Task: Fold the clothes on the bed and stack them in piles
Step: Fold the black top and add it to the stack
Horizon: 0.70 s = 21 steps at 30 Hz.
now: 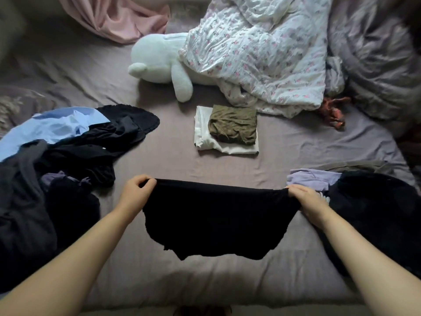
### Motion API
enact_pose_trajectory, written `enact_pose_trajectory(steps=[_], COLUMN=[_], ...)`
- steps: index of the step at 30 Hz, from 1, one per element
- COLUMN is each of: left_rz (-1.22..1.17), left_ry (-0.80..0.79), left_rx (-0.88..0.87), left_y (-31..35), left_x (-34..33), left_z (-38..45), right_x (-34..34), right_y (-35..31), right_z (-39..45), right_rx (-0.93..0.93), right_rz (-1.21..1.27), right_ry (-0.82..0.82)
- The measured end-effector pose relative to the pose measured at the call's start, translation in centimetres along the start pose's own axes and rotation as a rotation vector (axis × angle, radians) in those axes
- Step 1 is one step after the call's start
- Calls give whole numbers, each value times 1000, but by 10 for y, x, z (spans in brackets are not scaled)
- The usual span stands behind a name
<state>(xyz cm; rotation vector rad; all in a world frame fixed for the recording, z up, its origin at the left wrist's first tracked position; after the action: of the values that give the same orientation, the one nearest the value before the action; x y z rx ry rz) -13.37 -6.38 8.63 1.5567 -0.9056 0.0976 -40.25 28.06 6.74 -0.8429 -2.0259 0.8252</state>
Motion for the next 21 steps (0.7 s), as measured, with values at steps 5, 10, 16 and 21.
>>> enact_pose_trajectory(steps=[5,10,16,21], left_rz=[43,93,68,548], left_ry=[-86,-41,125,267], left_rx=[117,164,179,-142], left_y=[-53,-111,-135,-113], left_x=[-57,-118,-149,-170], left_z=[48,110,153,91], right_x=[-51,-102,-123,-122], right_y=[28,60,92,117], right_z=[74,161,224,225], right_rx=[9,47,6,-62], right_rz=[-168,-193,-174,-213], right_ry=[70,214,310,289])
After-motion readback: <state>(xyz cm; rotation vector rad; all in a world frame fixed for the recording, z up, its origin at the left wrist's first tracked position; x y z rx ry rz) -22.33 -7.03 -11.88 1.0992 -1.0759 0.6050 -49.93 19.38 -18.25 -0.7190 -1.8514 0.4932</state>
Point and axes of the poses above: each hand's wrist, its own z-axis towards the middle knuckle, its own x-axis out of the back of the hand, y = z × x, the point moved 7 cm from there along z, towards the middle knuckle, and after that the axes turned 10 degrees about y, right-handed, at the moved point
